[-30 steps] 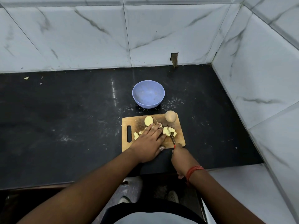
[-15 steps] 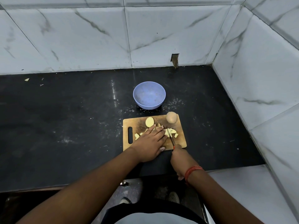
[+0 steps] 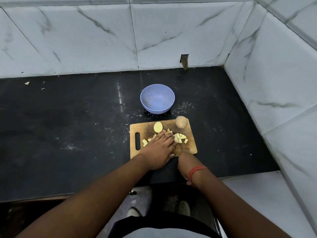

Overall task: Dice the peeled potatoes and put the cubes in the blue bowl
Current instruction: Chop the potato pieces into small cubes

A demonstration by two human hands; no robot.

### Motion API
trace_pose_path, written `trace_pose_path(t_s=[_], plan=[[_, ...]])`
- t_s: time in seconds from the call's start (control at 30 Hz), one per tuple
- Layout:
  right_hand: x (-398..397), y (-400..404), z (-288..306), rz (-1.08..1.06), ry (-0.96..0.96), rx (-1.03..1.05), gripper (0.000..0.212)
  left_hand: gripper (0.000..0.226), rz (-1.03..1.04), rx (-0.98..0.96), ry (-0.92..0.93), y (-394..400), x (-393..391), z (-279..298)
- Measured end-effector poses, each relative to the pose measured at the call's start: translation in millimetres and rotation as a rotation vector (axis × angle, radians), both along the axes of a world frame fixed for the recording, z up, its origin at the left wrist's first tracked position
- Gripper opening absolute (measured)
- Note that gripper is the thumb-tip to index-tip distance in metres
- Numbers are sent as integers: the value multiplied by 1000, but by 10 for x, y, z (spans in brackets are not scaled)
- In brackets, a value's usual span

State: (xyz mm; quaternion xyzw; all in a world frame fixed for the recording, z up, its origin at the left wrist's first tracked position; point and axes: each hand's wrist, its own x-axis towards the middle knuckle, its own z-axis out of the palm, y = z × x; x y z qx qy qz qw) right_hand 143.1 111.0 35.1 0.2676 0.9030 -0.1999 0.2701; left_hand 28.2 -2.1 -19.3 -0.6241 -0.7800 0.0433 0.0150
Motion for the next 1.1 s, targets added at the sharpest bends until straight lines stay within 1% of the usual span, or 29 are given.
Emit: trace_pose_path(t_s=[0.07,0.13,0.17,0.2,0.23,0.27,0.3,0.37,0.43,0.47,0.5,0.57,0.63,0.7,0.8,0.87,1.0,1.1], plan=[[103,-28,-41,-29,-23,-6,16,59,13,-13,2,11,11,7],[256,-49,-167,-103,-42,4,38,60,25,-19,8,15,15,5],[322,-56,-184,-128,-83,23,43,60,30,-18,6,12,23,1],[371,-59,-170,-130,-114,47,41,60,37,-10,1,7,34,-2],[412,-49,-117,-125,-136,29,34,61,47,3,-9,6,52,-6],[447,-5,-109,-132,-99,-34,22,61,62,21,-21,6,67,-7],[485,60,-71,-174,-42,-154,13,61,80,43,-36,10,81,-3],[579,175,18,-309,39,-428,15,59,128,73,-86,13,109,18],[680,217,94,-501,112,-717,14,55,175,97,-129,25,135,44],[703,221,147,-582,179,-834,12,54,191,109,-136,38,147,61],[709,232,193,-648,256,-924,12,53,199,119,-136,52,162,75],[692,284,245,-751,401,-1029,12,53,164,129,-127,103,207,89],[668,366,254,-813,497,-1056,10,55,61,117,-104,199,273,65],[639,428,253,-828,531,-1057,10,60,-3,72,-76,334,344,44],[603,503,227,-798,538,-1051,11,69,73,-50,-67,521,390,42],[581,535,220,-768,528,-1039,12,70,107,-89,-26,543,357,46],[527,612,204,-700,514,-1025,13,70,130,-89,65,303,225,44],[454,645,168,-669,506,-1007,12,66,164,-29,41,100,117,58]])
